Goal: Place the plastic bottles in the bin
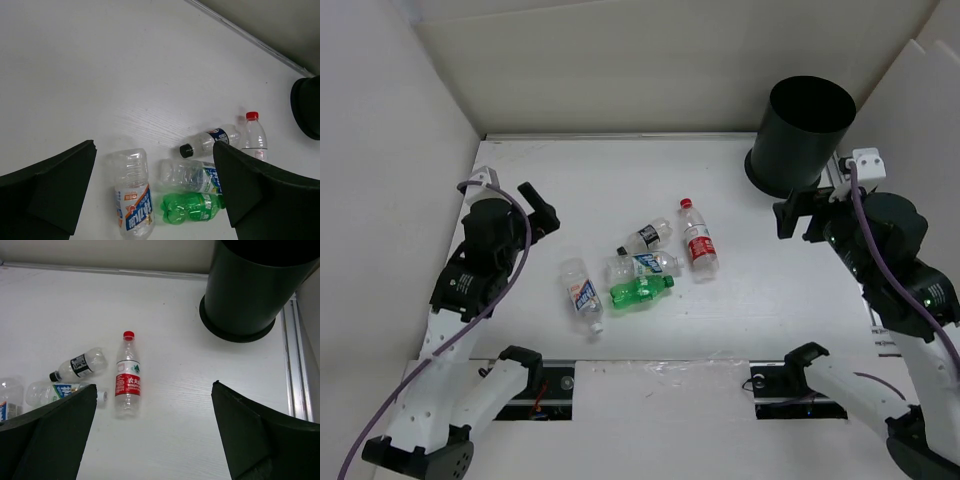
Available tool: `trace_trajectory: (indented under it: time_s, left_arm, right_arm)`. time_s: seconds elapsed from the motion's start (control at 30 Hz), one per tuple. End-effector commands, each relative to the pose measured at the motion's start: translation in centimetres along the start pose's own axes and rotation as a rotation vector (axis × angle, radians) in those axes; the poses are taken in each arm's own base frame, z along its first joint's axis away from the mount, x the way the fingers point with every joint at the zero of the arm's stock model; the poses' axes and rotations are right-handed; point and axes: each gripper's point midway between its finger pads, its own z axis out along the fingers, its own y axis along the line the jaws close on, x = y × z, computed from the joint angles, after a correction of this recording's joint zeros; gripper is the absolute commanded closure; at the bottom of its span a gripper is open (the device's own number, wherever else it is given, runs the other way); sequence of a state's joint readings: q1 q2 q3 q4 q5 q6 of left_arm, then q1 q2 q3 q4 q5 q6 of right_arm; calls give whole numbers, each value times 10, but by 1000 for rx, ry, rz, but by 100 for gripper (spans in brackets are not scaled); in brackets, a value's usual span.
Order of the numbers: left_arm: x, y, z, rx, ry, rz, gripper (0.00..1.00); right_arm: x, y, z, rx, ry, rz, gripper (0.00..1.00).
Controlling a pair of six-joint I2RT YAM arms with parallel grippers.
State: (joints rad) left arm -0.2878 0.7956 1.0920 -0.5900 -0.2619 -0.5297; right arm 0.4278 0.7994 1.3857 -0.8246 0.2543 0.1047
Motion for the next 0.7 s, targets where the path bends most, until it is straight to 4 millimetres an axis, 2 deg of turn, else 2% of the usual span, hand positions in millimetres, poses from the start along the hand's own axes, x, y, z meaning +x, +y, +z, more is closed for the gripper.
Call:
trace_trajectory:
  time_s: [0.0,0.07,0.13,0.2,0.23,0.27,0.33,0.37,0.47,0.5,0.67]
  left_arm:
    - [-4,0,-8,7,-15,-42,0]
    - [5,9,-5,-54,21,-74,0]
    - [21,13,8,-99,79,-83,0]
    - [40,10,17,-94,152,-108,0]
    - [56,12,26,-104,195,-115,0]
    - [63,4,32,-70,219,-138,0]
    - [81,1,44,-57,260,-176,0]
    - [99,5,56,-76,300,-179,0]
    - [135,16,74,-139,397,-178,0]
    - [142,14,77,-124,423,-182,0]
    - [174,27,90,-175,480,-202,0]
  right_arm:
    - [-14,4,-2,-12,-23,16,0]
    - [-14,13,0,-59,-29,18,0]
    - [-13,18,1,-91,-40,21,0]
    - [-14,26,0,-135,-54,24,0]
    - [-10,26,2,-134,-42,22,0]
    - [-8,28,5,-143,-32,20,0]
    - [0,28,9,-138,5,12,0]
    - [0,29,9,-138,6,23,0]
    - [11,41,11,-205,24,19,0]
    - [17,47,13,-232,39,17,0]
    - [15,56,9,-289,11,20,0]
